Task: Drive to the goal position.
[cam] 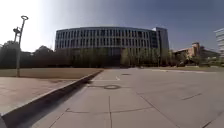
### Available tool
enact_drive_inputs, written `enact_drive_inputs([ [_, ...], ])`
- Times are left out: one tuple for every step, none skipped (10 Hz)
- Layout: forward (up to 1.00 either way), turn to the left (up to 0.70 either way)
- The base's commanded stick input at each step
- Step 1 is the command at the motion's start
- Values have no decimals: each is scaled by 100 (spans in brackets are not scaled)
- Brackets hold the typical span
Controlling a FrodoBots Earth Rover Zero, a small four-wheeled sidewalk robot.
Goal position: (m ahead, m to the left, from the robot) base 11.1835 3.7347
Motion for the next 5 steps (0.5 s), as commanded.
enact_drive_inputs([
  [5,2],
  [5,3],
  [5,3],
  [5,3],
  [5,1],
])
